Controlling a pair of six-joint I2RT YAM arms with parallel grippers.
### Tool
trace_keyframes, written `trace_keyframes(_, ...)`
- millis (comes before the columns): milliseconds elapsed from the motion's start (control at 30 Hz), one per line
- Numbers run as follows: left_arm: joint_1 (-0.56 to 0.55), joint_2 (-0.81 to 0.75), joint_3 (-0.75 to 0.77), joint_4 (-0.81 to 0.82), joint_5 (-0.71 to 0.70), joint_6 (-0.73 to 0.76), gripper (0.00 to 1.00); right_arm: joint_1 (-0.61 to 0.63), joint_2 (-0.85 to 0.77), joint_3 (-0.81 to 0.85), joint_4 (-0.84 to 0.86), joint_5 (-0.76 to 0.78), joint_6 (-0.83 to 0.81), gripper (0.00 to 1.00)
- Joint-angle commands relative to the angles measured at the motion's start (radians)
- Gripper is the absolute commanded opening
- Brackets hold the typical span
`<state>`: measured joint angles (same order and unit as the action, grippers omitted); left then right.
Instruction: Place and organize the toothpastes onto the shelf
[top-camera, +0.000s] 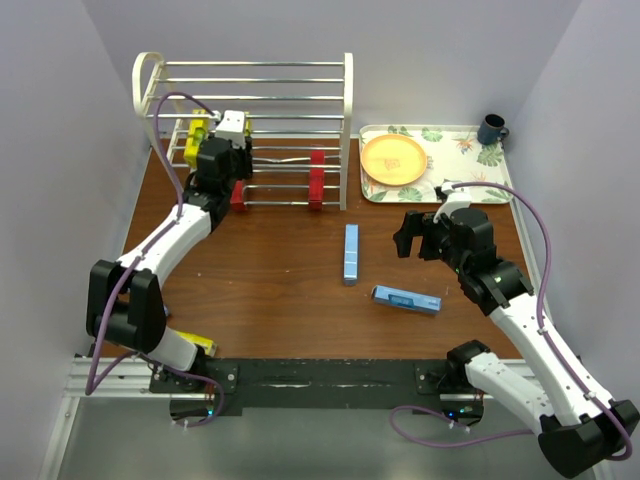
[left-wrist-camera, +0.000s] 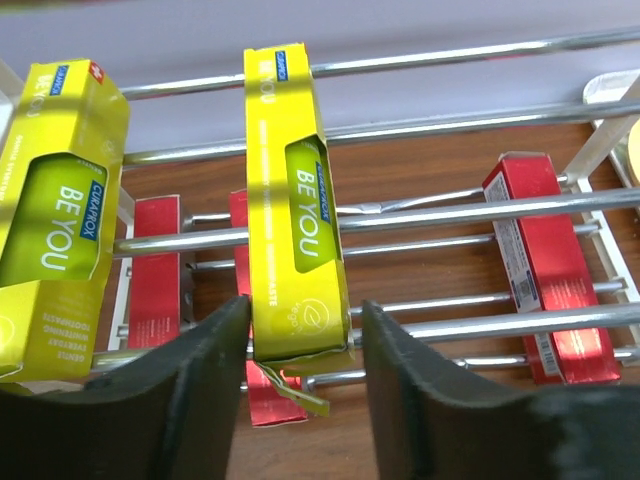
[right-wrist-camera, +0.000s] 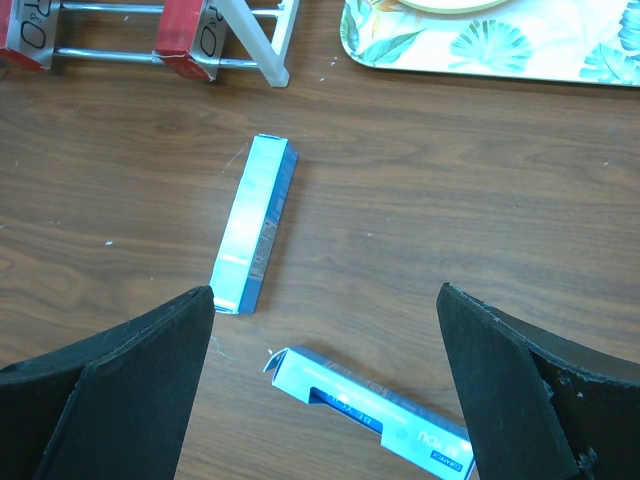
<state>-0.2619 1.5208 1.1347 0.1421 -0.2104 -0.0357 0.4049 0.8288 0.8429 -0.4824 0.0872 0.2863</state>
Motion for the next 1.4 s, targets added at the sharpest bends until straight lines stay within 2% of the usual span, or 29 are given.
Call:
trace_keyframes(0,0.006,-0.040,0.008,-0.016,0.023,-0.001,0.64,0.000,-0.008,0.015,0.015,0.000,-0.018,0.98)
trace_keyframes(267,0.006,-0.103,0.036,-0.059,-0.001,-0.033,0.84,0.000,0.000,0.019,0.019,-0.007,-0.024,0.98)
trace_keyframes(433,0.006,-0.198,0.040,-0.133,-0.041,-0.090,0.99,-0.001,-0.003,0.024,0.016,-0.009,-0.026,0.98)
trace_keyframes(667,0.006,-0.341,0.088,-0.349,-0.110,-0.171,1.00,0.000,-0.005,0.022,0.021,-0.023,-0.027,0.98)
trace_keyframes(1000,0.023,-0.422,0.111,-0.600,-0.222,-0.276,1.00,0.000,-0.011,0.025,0.013,-0.056,-0.021,0.98)
trace_keyframes(1100,0.033,-0.453,0.067,-0.708,-0.306,-0.406,1.00,0.000,-0.005,0.021,0.015,-0.063,-0.018,0.98)
trace_keyframes(1167,0.035,-0.496,0.024,-0.778,-0.398,-0.582,1.00,0.000,-0.002,0.019,0.016,-0.067,-0.015,0.98)
trace_keyframes(1233,0.035,-0.537,-0.071,-0.854,-0.434,-0.746,1.00,0.000,0.000,0.016,0.021,-0.070,-0.012,0.98)
trace_keyframes(1367,0.036,-0.628,-0.209,-0.987,-0.501,-0.961,1.00,0.000,0.010,0.005,0.034,-0.083,-0.004,0.98)
